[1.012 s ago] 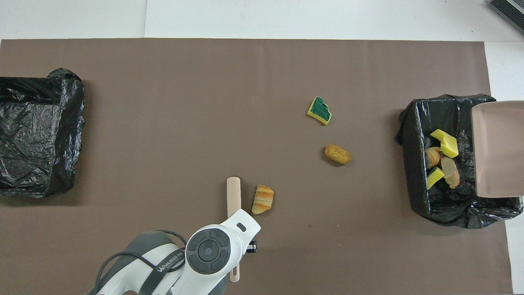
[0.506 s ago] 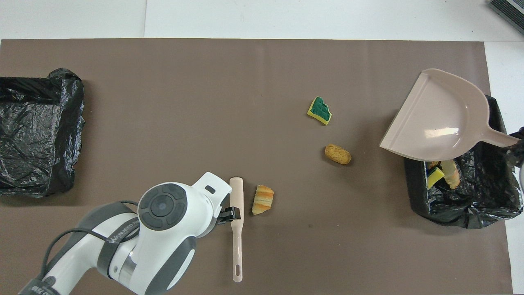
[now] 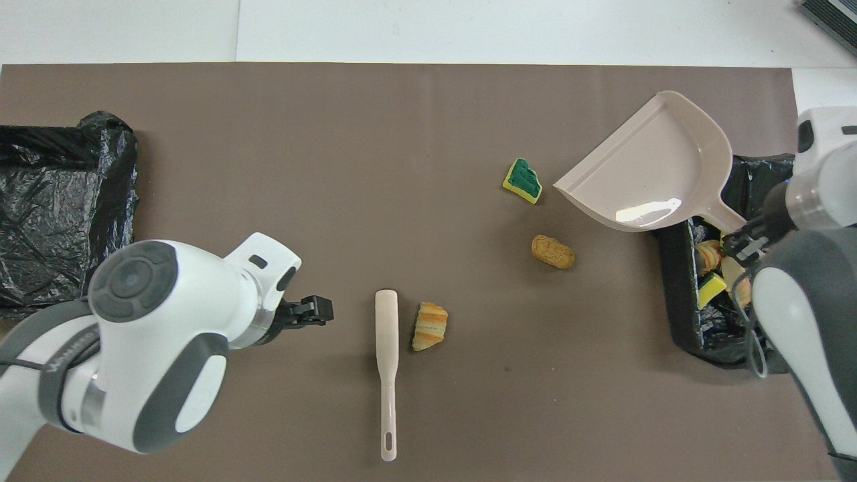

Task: Sweep and dump trash in bin

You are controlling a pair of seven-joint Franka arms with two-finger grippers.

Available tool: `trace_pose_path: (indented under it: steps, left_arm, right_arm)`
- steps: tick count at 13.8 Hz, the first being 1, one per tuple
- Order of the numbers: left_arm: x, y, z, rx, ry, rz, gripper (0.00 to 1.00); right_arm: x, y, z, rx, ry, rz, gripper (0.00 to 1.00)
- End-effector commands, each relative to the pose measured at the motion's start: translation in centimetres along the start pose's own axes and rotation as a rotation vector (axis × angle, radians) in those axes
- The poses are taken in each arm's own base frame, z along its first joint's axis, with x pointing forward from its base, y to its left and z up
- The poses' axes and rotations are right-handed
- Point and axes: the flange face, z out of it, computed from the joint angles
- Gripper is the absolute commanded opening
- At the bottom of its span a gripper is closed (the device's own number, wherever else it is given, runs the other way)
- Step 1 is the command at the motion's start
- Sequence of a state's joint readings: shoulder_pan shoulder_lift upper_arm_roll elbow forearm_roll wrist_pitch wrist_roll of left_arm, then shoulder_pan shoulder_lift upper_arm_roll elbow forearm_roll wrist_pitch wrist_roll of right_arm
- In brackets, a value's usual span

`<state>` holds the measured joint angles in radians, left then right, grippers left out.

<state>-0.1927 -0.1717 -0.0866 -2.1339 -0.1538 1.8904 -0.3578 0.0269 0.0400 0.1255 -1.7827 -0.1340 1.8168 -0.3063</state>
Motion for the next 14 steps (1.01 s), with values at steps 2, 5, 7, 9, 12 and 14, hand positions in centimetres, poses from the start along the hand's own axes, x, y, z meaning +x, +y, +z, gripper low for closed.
trace_pose_path:
  steps: [2,5,7,9,12,14]
  left_arm:
    - [2.3,-5.1,-4.3,0.049,0.032,0.046,1.00]
    - [3.8,-8.4,-8.2,0.036,0.066,0.037,1.00]
    - [4.1,-10.6,-11.3,0.038,0.069,0.029,1.00]
    - [3.6,-11.0,-15.2,0.039,0.077,0.043,1.00]
    - [3.7,-11.1,-19.1,0.094,0.047,0.049,1.00]
    - [3.6,-11.2,-18.5,0.093,0.063,0.092,1.00]
  right_arm:
    - [4.8,-5.5,2.5,0.073,0.067,0.144,0.00]
    - [8.8,-12.1,3.7,0.093,0.103,0.250,0.00]
    - [10.9,-16.6,5.8,0.093,0.077,0.310,0.00]
    - [13.5,-21.2,6.7,0.089,0.089,0.329,0.00]
    - [16.5,-26.5,9.4,0.023,0.102,0.394,0.00]
    - [19.0,-29.3,10.1,0.047,0.127,0.466,0.00]
